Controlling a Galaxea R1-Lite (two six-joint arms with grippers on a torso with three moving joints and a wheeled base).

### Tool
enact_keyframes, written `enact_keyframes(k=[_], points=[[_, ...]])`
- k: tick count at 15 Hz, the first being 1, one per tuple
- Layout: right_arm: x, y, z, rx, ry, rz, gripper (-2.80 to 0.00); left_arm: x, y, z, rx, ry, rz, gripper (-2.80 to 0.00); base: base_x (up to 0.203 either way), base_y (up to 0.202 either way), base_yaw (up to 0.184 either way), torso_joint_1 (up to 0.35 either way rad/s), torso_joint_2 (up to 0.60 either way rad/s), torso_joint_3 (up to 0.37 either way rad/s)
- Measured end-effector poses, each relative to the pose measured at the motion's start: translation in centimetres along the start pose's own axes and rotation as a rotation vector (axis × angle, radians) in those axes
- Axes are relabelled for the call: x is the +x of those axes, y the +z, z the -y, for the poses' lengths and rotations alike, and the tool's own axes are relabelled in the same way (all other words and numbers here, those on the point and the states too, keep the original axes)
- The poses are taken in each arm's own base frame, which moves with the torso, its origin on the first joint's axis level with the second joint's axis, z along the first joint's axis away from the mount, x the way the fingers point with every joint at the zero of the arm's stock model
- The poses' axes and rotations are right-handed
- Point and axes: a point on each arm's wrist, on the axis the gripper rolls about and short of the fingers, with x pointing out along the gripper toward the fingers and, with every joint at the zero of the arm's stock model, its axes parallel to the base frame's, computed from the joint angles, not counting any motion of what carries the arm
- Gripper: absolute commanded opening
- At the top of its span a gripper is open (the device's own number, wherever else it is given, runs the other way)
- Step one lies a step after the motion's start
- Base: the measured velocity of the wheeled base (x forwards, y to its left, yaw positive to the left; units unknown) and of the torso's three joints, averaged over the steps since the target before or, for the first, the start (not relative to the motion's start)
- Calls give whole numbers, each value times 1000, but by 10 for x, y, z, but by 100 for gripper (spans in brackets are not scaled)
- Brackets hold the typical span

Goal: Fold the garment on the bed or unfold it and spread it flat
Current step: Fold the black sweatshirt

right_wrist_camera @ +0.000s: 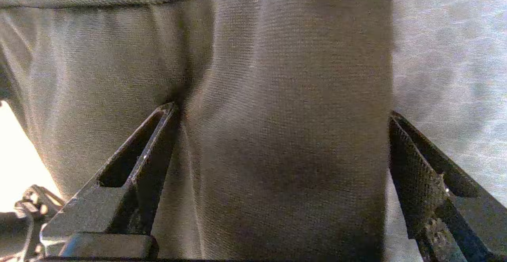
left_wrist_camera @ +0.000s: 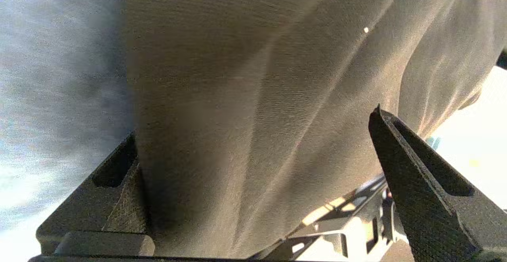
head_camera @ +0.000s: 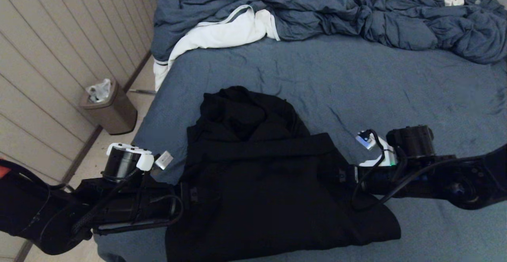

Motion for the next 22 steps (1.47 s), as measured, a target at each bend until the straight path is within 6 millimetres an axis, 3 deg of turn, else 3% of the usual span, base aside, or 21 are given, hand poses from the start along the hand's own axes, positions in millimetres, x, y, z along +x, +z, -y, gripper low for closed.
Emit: enact_keyframes(k=[5, 6, 7, 8, 9, 20, 21, 22], points=[[2, -1, -1, 7, 5, -7, 0, 13, -4, 7, 9, 45, 11, 0, 0, 0, 0, 0, 0, 0], [3, -1, -1, 8, 6, -9, 0, 15, -5, 9, 14, 55, 14, -280, 0, 0, 0, 0, 0, 0], [3, -1, -1, 7, 7, -10, -280, 16, -6, 10, 17, 60, 15, -280, 0, 0, 0, 0, 0, 0], [4, -1, -2, 7, 9, -13, -280, 17, -7, 11, 21, 59, 12, -280, 0, 0, 0, 0, 0, 0], [4, -1, -4, 10, 10, -13, 0, 17, -7, 12, 23, 56, 12, -280, 0, 0, 0, 0, 0, 0], [3, -2, -7, 1, 0, -7, 0, 22, -9, 23, 11, 28, 3, -280, 0, 0, 0, 0, 0, 0], [2, -2, -7, -2, -3, -5, -280, 22, -9, 23, 11, 28, 3, -280, 0, 0, 0, 0, 0, 0], [3, -3, -8, -5, -11, -5, -280, 22, -9, 23, 12, 29, 5, -280, 0, 0, 0, 0, 0, 0]])
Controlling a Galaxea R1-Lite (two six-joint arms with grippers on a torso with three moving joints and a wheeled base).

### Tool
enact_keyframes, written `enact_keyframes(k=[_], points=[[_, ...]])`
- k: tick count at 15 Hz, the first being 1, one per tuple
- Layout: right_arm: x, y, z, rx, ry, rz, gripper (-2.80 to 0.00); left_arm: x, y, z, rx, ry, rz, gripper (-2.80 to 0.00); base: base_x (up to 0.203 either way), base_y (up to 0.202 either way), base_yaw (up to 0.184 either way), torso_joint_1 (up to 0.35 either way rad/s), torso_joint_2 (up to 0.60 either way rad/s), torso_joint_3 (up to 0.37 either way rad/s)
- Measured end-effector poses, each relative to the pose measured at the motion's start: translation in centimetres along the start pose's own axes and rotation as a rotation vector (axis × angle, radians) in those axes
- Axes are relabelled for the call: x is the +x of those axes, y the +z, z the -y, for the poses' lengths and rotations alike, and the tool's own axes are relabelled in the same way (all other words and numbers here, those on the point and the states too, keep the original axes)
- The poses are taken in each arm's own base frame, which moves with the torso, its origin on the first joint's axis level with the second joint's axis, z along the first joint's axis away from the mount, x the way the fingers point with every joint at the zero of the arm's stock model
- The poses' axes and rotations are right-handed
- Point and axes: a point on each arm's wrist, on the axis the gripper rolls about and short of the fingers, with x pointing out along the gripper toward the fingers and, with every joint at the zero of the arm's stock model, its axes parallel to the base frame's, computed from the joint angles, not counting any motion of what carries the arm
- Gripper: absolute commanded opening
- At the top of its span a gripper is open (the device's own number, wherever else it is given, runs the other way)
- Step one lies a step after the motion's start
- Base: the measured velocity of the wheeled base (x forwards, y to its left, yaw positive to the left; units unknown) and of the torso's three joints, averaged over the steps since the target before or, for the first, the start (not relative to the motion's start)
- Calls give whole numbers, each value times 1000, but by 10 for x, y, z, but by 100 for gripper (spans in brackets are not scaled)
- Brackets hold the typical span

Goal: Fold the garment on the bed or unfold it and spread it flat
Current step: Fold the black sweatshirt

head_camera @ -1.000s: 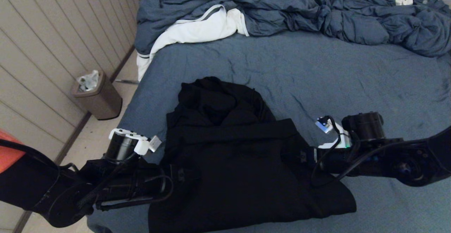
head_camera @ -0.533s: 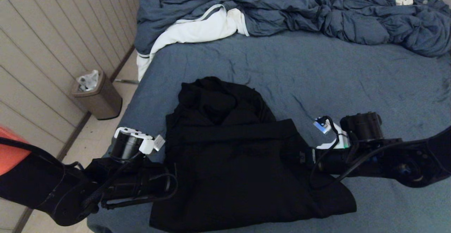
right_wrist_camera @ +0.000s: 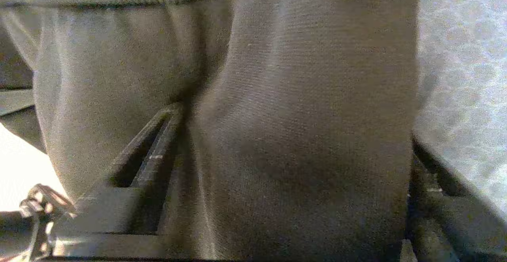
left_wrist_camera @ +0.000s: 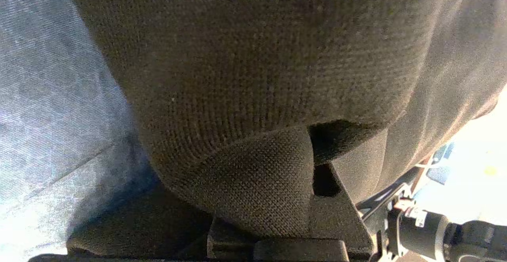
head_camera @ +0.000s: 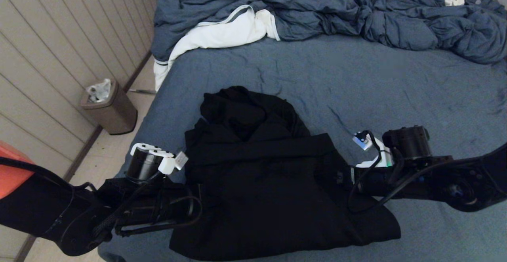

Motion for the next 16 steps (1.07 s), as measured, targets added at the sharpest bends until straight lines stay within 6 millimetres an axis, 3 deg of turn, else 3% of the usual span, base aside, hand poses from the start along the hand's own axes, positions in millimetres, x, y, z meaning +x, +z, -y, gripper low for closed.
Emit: enact_keyframes(k=[9, 13, 16], points=[[2, -3, -3, -11, -14, -5, -280, -2, -1, 4, -25, -29, -7, -280, 0, 0, 0, 0, 0, 0], [-1, -8, -4, -8, -13, -17, -280, -1, -16, 16, -43, -54, -65, -280, 0, 0, 0, 0, 0, 0], [-16, -21, -9, -6, -14, -27, -280, -6, -35, 18, -31, -55, -119, -280, 0, 0, 0, 0, 0, 0]])
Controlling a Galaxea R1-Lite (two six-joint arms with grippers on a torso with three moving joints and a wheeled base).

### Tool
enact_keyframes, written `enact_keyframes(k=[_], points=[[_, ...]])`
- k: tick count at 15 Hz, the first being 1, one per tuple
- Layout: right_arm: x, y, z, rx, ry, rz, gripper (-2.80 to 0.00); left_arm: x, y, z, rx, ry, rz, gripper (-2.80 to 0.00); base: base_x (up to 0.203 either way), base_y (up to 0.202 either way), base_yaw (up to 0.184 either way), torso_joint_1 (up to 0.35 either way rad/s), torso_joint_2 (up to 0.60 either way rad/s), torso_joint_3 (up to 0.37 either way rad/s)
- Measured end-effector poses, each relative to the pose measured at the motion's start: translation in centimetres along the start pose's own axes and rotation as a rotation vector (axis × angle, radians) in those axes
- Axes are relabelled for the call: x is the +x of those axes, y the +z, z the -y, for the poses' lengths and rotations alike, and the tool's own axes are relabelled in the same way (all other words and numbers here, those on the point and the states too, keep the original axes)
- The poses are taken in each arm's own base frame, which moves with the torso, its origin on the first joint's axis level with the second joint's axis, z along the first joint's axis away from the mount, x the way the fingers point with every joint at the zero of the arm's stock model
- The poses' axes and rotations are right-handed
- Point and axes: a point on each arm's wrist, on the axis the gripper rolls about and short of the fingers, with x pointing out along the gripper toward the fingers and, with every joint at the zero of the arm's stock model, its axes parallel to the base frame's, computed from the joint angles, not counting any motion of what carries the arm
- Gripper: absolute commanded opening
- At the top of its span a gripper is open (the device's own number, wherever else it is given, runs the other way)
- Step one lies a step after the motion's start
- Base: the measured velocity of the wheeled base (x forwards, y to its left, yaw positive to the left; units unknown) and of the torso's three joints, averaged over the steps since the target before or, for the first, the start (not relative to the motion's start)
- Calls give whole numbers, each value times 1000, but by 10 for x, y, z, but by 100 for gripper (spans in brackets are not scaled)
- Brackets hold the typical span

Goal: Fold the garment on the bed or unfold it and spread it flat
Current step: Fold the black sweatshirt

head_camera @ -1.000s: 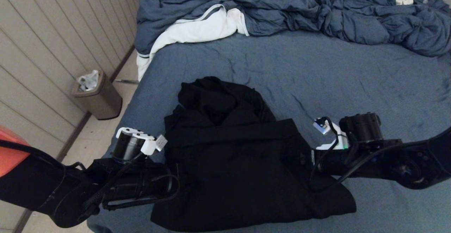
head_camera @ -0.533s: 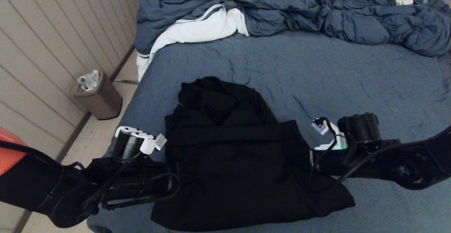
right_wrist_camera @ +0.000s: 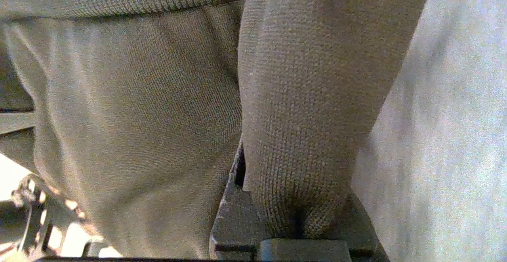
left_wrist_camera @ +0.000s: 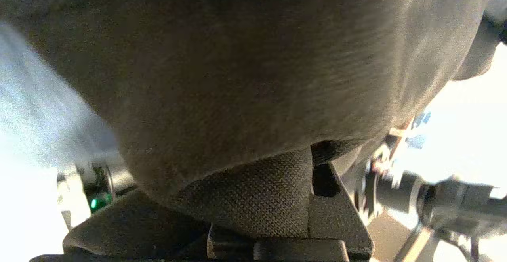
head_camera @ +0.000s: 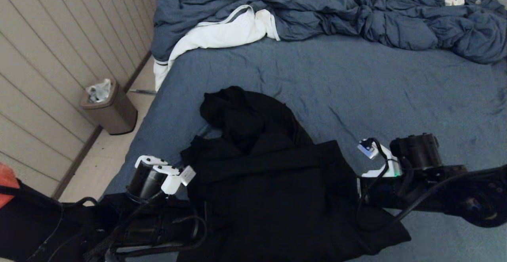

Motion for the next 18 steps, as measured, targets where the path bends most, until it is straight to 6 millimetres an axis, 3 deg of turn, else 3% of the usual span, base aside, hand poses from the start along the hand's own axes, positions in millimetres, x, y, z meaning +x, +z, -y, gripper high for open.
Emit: enact_keyframes(k=[3, 7, 18], points=[[-10, -21, 0, -7, -9, -35, -280, -1, -17, 1, 19, 2, -50, -280, 0, 0, 0, 0, 0, 0], [-14, -32, 2, -12, -15, -56, -280, 2, -17, 2, 31, 3, -37, -280, 0, 0, 0, 0, 0, 0], [-13, 28, 2, -22, -34, 38, -280, 6, 32, 20, 24, 2, 103, -280, 0, 0, 0, 0, 0, 0]])
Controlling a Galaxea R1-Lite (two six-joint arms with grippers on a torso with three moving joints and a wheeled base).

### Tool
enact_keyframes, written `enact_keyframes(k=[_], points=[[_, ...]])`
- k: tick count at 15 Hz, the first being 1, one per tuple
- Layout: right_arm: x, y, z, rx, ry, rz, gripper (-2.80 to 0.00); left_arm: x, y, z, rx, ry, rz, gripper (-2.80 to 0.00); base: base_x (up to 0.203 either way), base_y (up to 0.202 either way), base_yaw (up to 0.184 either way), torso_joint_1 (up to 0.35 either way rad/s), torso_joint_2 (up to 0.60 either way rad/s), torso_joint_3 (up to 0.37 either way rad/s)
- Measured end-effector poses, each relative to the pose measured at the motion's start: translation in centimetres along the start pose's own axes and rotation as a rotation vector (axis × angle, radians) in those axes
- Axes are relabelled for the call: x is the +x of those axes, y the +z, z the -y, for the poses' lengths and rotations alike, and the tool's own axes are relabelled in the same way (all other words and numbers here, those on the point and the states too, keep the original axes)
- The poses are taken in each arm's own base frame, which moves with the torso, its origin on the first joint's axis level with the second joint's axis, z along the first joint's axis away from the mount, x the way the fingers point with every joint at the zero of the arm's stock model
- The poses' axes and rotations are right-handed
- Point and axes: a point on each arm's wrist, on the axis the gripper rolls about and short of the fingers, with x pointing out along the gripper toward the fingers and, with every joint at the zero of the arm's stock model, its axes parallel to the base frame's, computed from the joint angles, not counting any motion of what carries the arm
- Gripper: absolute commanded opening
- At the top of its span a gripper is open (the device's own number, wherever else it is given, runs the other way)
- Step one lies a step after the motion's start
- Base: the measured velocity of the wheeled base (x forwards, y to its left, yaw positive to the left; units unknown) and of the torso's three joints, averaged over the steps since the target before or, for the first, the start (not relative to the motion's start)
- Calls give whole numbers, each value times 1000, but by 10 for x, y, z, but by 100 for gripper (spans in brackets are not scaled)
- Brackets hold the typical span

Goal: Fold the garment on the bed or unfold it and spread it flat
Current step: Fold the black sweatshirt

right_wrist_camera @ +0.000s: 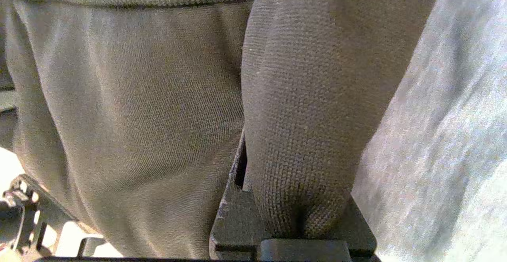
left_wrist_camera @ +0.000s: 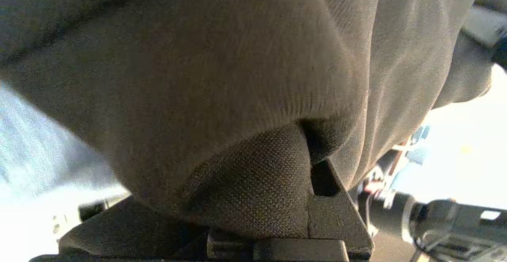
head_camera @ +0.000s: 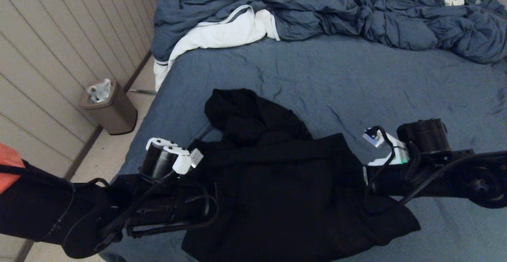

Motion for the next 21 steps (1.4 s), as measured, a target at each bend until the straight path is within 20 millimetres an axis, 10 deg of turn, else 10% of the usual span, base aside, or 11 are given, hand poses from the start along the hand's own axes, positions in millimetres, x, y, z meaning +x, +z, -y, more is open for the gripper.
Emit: enact_keyframes(k=[9, 10, 16, 21], points=[[16, 10, 5, 0, 2, -1, -280, -1, 17, -11, -25, 35, 38, -280, 0, 0, 0, 0, 0, 0], [16, 11, 5, 0, 3, 1, -280, -1, 17, -12, -26, 37, 38, 0, 0, 0, 0, 0, 0, 0], [17, 11, 5, -4, 4, 0, -280, -17, 31, -17, -31, 48, 100, 0, 0, 0, 0, 0, 0, 0], [16, 9, 5, -12, 3, -4, -280, -82, 74, -40, -48, 91, 343, 0, 0, 0, 0, 0, 0, 0]])
